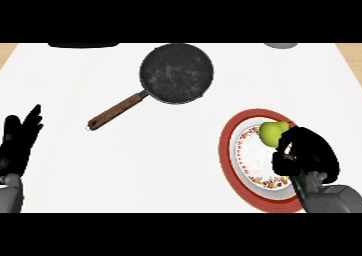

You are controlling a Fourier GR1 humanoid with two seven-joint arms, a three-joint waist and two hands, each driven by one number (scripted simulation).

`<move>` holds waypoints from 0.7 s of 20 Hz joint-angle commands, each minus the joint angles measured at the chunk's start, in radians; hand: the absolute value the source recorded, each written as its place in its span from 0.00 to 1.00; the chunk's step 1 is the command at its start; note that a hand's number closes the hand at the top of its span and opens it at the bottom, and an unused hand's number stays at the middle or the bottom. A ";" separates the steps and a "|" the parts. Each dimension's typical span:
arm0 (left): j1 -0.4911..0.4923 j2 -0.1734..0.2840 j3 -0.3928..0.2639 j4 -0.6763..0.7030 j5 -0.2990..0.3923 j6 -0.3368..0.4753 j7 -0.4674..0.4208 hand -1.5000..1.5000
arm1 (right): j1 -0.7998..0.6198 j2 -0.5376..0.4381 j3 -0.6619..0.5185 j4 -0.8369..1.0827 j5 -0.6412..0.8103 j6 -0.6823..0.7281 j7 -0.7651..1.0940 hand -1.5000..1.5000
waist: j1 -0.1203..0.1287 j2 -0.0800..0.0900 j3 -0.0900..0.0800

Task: Pick the eggplant from the plate and place it in the pan

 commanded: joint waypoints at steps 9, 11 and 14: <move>-0.020 -0.002 -0.005 -0.018 -0.008 -0.001 0.024 0.50 | -0.153 0.122 0.279 -0.298 0.484 -0.175 0.215 1.00 | 0.011 0.006 0.003; 0.038 -0.037 -0.014 0.012 -0.012 0.003 -0.058 0.50 | -0.261 0.180 0.248 -0.213 0.484 -0.150 0.219 1.00 | 0.019 0.009 0.003; -0.006 0.004 0.012 0.004 0.019 -0.048 -0.016 0.50 | -0.351 0.242 0.180 -0.105 0.468 -0.154 0.190 1.00 | 0.019 0.009 0.003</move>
